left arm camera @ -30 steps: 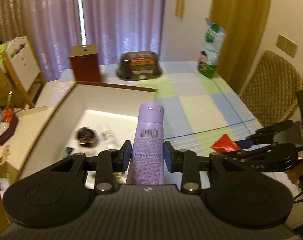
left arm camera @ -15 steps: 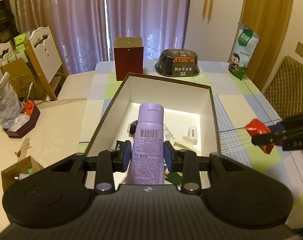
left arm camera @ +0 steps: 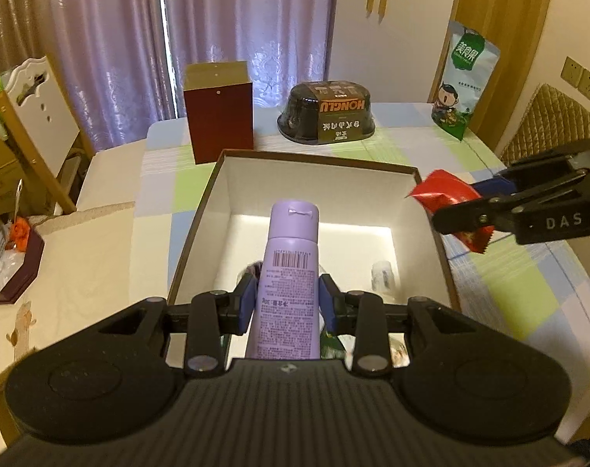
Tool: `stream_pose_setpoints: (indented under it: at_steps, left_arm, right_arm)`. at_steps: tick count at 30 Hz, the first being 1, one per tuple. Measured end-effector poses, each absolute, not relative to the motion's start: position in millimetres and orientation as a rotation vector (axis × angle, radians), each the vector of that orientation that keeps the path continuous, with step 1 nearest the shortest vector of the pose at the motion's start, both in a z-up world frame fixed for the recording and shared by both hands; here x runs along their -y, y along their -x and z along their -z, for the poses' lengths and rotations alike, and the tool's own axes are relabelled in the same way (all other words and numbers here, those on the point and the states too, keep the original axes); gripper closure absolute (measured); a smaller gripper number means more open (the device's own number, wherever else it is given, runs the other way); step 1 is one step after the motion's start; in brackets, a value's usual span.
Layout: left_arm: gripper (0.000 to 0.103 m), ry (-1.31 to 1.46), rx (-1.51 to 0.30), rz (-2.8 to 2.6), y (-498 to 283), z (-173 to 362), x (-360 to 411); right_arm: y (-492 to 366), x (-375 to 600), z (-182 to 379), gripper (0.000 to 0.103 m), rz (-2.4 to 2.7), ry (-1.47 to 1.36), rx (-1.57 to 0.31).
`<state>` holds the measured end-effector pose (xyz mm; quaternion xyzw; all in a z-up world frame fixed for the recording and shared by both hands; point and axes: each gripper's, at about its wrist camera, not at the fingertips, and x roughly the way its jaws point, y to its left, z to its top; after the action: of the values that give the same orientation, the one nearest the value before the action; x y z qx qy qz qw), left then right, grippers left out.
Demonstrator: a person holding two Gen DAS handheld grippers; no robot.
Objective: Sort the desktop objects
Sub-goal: 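Carry purple tube in left gripper while right gripper carries red packet over the box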
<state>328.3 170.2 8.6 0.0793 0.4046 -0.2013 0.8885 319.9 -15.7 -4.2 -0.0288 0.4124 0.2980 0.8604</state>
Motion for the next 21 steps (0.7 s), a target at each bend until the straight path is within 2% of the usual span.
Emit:
stream_pose_setpoints:
  at_steps: [12,21]
  left_arm:
    - [0.073,-0.289,-0.912,0.441,-418,41,-135]
    - [0.073,-0.382,-0.966,0.415,-455,82,-116]
  right_arm:
    - [-394,4,56,0.074,-0.618,0.148,-0.964]
    - [-419,4,82,0.074,-0.634,0.188,-1.016]
